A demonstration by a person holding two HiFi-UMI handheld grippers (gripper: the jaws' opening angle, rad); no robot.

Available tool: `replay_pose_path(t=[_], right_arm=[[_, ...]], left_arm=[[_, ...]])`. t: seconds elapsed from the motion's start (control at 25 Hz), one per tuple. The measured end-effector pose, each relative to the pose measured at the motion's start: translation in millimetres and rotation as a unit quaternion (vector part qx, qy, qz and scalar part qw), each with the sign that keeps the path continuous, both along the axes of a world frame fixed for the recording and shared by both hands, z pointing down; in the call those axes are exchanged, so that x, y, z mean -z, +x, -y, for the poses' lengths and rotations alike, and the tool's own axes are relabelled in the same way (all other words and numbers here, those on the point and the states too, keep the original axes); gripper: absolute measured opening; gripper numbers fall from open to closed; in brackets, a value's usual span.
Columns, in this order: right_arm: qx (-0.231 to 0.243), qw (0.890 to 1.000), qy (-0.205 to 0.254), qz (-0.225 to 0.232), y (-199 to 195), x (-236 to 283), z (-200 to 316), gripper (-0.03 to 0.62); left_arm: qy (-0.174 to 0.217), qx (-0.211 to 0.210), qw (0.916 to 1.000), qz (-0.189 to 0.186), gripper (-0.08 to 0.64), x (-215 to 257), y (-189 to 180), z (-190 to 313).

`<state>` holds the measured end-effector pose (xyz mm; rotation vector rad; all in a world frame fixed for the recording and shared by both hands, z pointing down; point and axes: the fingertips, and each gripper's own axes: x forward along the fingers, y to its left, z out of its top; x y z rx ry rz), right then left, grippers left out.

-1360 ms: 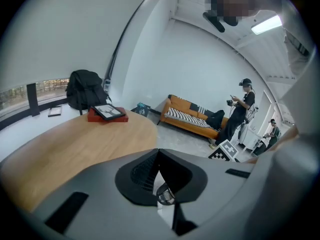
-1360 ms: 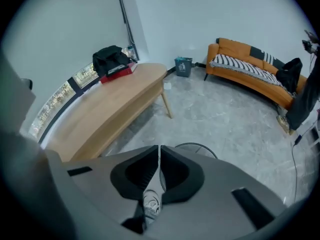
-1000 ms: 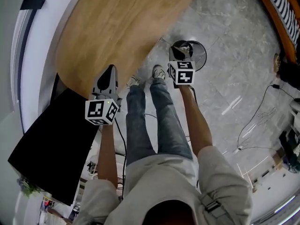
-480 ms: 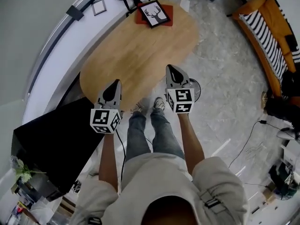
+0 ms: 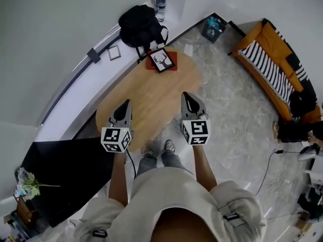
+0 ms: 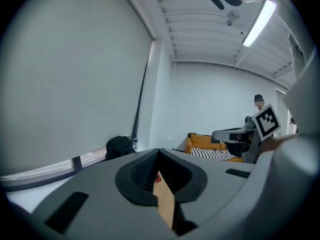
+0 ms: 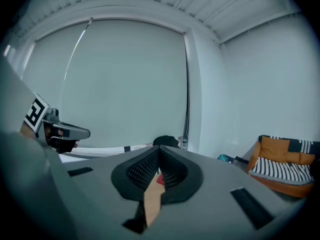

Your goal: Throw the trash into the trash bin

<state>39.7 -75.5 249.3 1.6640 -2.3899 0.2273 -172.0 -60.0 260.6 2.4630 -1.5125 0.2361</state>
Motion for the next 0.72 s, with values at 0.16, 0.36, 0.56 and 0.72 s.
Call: replay_pose_path(t=[0.16, 0.36, 0.56, 0.72], right_arm=[[-0.016, 1.0, 0.025, -0.011, 20.6, 29.0, -1.1, 0.029], [-0.026, 0.998, 0.049, -0.013, 36.2, 56.5, -0.8, 0.029], [-0.028, 0.998, 0.056, -0.014, 38.2, 63.9, -0.2, 0.029], [-0.027, 0.998, 0.051, -0.01, 38.2, 61.0, 1.7, 0.029]], left_arm=[[0.029, -0.003, 0.9996, 0.001, 0.017, 32.9, -0.4, 6.2], [0.06, -0.006, 0.9981, 0.008, 0.017, 63.8, 0.3, 9.4], [0.07, -0.004, 0.9975, 0.011, 0.017, 71.5, -0.4, 11.9], [0.066, -0.003, 0.9977, 0.013, 0.017, 70.1, 0.2, 13.6]])
